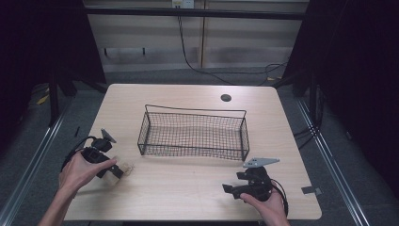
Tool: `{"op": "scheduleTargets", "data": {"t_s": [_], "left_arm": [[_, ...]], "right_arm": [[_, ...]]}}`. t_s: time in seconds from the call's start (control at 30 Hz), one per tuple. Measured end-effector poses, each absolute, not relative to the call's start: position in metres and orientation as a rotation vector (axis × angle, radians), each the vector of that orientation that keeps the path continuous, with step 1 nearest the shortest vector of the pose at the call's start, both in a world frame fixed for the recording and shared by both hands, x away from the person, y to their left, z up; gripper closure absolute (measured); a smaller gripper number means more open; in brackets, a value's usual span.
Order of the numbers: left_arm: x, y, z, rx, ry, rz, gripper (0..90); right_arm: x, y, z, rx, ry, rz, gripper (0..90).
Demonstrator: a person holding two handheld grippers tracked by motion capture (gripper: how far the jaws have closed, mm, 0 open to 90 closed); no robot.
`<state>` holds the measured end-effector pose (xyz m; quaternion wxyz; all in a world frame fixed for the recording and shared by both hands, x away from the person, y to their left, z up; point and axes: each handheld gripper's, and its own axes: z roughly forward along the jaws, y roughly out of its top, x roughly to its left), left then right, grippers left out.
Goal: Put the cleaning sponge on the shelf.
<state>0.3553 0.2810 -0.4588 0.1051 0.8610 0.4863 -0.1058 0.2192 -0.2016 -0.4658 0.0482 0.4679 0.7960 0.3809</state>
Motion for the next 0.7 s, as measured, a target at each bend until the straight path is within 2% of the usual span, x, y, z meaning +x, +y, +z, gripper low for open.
{"op": "scheduleTargets", "data": {"t_s": [0.13,0.7], "left_arm": [[0.3553,0.2784,-0.4623,2.549,1.424,-0.325,25.1],[0.3538,0.2827,-0.4528,2.533,1.410,-0.338,26.4]], "right_arm": [[0.2192,-0.2015,-0.4660,1.425,2.428,1.162,22.1],[0.2194,-0.2009,-0.4665,1.432,2.437,1.149,22.1]]}}
